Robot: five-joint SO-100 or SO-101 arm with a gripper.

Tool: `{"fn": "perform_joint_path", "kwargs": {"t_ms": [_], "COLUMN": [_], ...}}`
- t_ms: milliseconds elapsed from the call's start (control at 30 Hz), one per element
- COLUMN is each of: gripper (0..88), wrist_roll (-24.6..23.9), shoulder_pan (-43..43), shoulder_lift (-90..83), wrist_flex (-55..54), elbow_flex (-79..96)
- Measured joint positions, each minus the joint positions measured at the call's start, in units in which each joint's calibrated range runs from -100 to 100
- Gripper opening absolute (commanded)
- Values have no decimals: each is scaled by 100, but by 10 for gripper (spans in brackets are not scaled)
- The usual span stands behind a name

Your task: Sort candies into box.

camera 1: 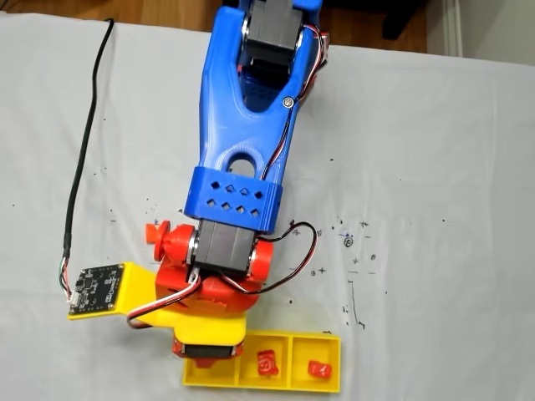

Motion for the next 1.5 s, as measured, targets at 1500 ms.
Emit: {"fn": "perform_joint_path", "kwargs": {"t_ms": [1500], "gripper": [2], "wrist_roll": [317], "shoulder_pan": [62], "shoulder_lift": [178], "wrist_flex": [913], "elbow_flex": [-419]}}
